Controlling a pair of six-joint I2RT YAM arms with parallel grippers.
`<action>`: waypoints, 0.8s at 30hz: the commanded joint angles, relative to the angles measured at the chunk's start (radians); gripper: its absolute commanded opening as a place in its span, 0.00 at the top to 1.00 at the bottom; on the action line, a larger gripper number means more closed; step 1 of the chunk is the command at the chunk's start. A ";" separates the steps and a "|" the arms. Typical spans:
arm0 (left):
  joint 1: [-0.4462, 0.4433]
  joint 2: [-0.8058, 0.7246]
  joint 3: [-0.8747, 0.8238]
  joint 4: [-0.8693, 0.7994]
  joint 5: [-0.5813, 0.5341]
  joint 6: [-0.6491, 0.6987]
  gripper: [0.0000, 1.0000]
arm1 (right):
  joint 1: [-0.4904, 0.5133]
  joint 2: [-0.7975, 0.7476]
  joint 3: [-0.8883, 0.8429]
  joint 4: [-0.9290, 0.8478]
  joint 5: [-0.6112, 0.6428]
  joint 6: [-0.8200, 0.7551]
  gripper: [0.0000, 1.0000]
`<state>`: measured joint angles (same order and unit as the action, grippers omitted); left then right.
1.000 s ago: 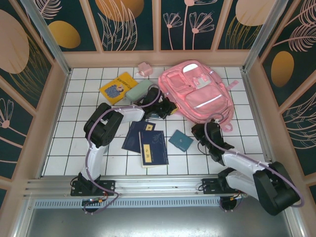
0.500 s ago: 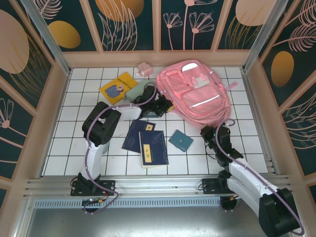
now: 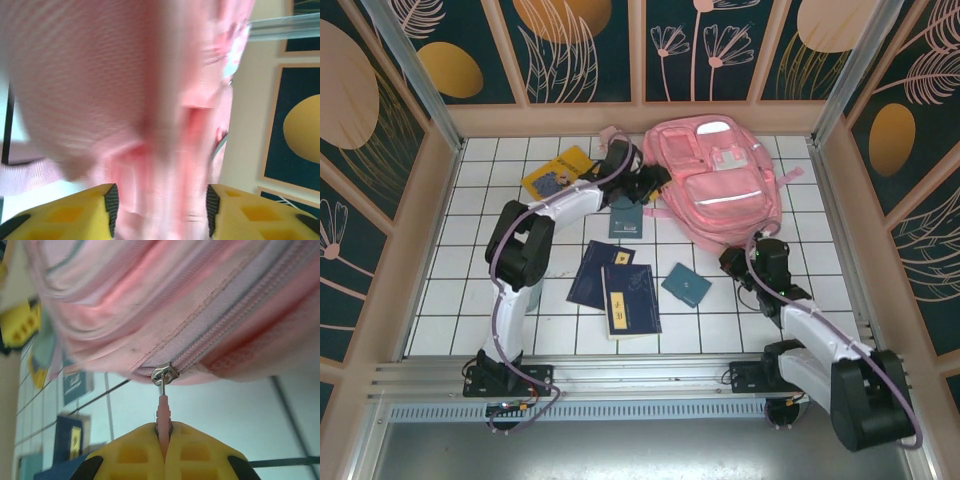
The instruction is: Pack the student bag
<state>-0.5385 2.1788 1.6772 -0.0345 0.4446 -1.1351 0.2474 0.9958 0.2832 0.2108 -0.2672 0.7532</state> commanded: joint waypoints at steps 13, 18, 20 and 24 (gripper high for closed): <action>-0.030 -0.351 -0.374 -0.079 -0.076 0.054 0.38 | 0.127 0.241 0.094 0.258 -0.132 0.284 1.00; -0.116 -0.339 -0.429 -0.014 -0.044 -0.018 0.37 | 0.138 0.210 0.065 0.284 -0.093 0.334 1.00; -0.136 -0.306 -0.412 -0.006 -0.044 -0.036 0.37 | 0.142 0.182 0.033 0.348 -0.088 0.378 1.00; -0.143 -0.248 -0.389 0.033 -0.045 -0.077 0.38 | 0.159 0.123 0.018 0.353 -0.062 0.403 1.00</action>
<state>-0.6930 1.8870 1.2587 -0.0620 0.3935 -1.1637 0.3904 1.1748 0.3080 0.4686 -0.3538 1.1103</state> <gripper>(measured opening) 0.620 0.062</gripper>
